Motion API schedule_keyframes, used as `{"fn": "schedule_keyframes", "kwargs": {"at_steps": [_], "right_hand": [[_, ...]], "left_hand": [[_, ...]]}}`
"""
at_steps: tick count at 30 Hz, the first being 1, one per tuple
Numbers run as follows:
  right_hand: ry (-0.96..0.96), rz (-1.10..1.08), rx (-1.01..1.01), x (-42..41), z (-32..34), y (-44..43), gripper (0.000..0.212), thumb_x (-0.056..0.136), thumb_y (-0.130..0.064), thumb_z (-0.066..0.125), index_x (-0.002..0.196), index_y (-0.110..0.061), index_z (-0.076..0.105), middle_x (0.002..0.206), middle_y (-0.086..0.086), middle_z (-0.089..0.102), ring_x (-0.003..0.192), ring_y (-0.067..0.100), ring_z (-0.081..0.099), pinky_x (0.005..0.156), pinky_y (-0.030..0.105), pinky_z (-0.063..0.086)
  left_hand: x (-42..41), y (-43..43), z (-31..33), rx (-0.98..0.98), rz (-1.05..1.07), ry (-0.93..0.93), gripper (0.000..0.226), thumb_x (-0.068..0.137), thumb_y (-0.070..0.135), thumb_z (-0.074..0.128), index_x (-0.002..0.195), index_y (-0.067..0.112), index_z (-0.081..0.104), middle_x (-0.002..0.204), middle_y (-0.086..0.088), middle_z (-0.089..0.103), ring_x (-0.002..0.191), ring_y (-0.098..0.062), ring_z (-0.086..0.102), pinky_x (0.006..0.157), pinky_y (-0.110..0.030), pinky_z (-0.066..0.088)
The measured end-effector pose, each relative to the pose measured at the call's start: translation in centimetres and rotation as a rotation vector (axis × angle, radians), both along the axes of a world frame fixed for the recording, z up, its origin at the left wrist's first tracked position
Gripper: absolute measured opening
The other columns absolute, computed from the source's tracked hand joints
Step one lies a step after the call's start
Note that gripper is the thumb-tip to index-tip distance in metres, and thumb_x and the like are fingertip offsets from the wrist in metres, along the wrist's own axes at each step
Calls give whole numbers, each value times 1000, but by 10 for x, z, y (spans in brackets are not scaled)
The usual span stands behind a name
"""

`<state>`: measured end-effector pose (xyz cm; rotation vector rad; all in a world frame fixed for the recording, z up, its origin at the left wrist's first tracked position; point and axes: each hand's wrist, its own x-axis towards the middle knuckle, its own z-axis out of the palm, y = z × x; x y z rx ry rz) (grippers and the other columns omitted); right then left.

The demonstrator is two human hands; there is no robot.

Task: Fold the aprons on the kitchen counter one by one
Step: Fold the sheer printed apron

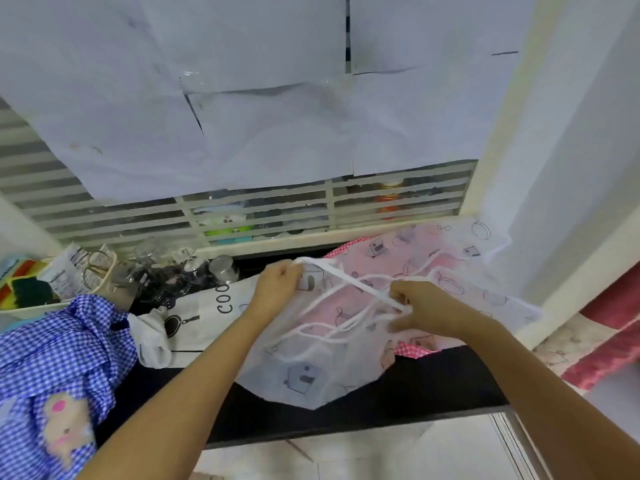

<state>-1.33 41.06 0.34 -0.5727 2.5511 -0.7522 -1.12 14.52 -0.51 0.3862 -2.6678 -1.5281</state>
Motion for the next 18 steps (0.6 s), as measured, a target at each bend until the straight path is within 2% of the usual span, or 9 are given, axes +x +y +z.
{"fn": "schedule_keyframes", "kwargs": {"at_steps": [2, 4, 6, 8, 9, 11, 14, 16, 18], "right_hand": [[-98, -91, 127, 10, 1, 29, 38, 75, -45, 76, 82, -21, 47, 80, -6, 50, 65, 10, 41, 58, 19, 31], [-131, -161, 288, 26, 2, 47, 57, 74, -53, 74, 113, -20, 50, 109, 0, 58, 90, 14, 53, 70, 23, 39], [38, -222, 283, 45, 5, 49, 99, 68, -53, 78, 145, -19, 28, 145, 8, 37, 126, 24, 42, 96, 34, 41], [195, -270, 43, 70, 22, 35, 123, 59, -58, 81, 152, -27, 6, 158, 1, 12, 142, 24, 21, 113, 45, 29], [175, -249, -92, 75, 32, 23, 126, 58, -60, 80, 152, -32, 2, 159, -5, 7, 144, 19, 15, 115, 46, 25], [27, -199, -378, 102, 53, -4, 113, 61, -61, 78, 149, -38, 11, 155, -13, 21, 141, 11, 22, 112, 35, 28], [-109, -288, -722, 150, 69, -47, 73, 81, -44, 70, 141, -29, 31, 126, -16, 52, 114, 2, 52, 87, 11, 44], [-119, -321, -788, 184, 72, -71, 55, 85, -30, 68, 134, -21, 45, 118, -11, 61, 103, 2, 59, 85, 15, 47], [-95, -297, -806, 220, 70, -90, 30, 88, -23, 66, 116, -12, 63, 107, -2, 70, 95, 6, 65, 87, 22, 50]], "left_hand": [[8, 7, 28, 530, 220, -104, 21, 92, 26, 53, 84, 9, 64, 80, -11, 62, 74, -24, 58, 73, -36, 46], [19, 7, 51, 819, 197, -148, 24, 95, 29, 52, 98, 10, 67, 88, -11, 67, 77, -25, 64, 74, -35, 52], [38, 10, 71, 885, 51, -158, 29, 98, 28, 46, 95, 9, 68, 85, -9, 69, 72, -23, 68, 67, -32, 54], [66, 19, 90, 894, -61, -184, 33, 100, 27, 44, 89, 10, 70, 83, -9, 71, 70, -22, 69, 69, -33, 54], [74, 22, 98, 915, -99, -198, 33, 100, 27, 45, 90, 9, 70, 86, -10, 71, 73, -22, 68, 74, -35, 53], [107, 23, 109, 988, -147, -206, 31, 99, 28, 45, 100, 8, 70, 93, -12, 71, 82, -24, 67, 85, -37, 50], [163, 7, 117, 1078, -198, -193, 33, 97, 29, 49, 111, 7, 69, 104, -14, 70, 90, -26, 68, 87, -39, 53], [199, -7, 116, 1134, -230, -211, 37, 96, 31, 47, 106, 5, 72, 103, -14, 70, 89, -26, 69, 80, -37, 58], [233, -22, 113, 1154, -264, -215, 40, 95, 34, 46, 101, 5, 74, 102, -14, 70, 90, -26, 68, 81, -36, 56]]}}
